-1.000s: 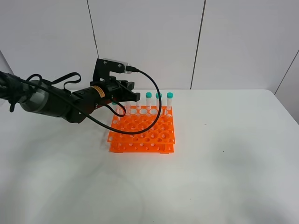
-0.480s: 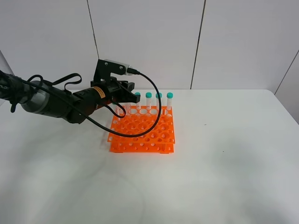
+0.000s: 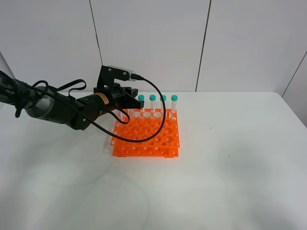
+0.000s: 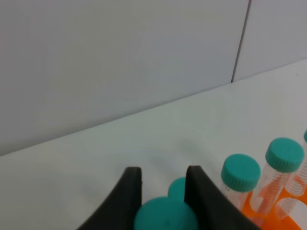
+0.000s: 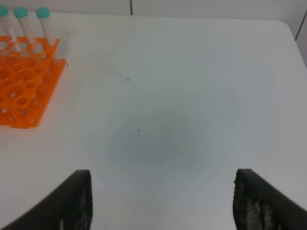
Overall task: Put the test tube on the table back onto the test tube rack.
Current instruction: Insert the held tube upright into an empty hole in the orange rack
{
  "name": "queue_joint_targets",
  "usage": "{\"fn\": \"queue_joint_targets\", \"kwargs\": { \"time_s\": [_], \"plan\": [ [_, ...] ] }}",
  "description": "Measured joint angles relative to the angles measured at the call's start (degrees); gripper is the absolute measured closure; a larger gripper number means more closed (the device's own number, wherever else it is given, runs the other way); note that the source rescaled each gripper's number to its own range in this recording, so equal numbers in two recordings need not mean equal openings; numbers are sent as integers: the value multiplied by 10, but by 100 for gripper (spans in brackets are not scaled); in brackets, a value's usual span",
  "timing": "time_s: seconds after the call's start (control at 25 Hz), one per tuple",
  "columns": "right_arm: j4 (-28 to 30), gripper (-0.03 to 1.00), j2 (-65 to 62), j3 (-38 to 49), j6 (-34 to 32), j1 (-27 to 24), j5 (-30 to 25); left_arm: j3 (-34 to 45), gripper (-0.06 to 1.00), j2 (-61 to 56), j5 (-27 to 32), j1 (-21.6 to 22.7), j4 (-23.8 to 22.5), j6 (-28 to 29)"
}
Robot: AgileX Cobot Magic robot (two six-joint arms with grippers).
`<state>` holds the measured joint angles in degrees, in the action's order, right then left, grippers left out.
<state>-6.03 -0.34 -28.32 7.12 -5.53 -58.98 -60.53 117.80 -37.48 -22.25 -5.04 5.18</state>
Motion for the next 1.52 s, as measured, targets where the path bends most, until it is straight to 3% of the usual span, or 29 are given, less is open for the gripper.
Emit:
{"fn": "queue_joint_targets", "kwargs": {
  "time_s": [1.52],
  "plan": [
    [0, 21, 0, 0, 0, 0, 0, 26, 94, 28, -58, 2, 17, 27]
  ]
}}
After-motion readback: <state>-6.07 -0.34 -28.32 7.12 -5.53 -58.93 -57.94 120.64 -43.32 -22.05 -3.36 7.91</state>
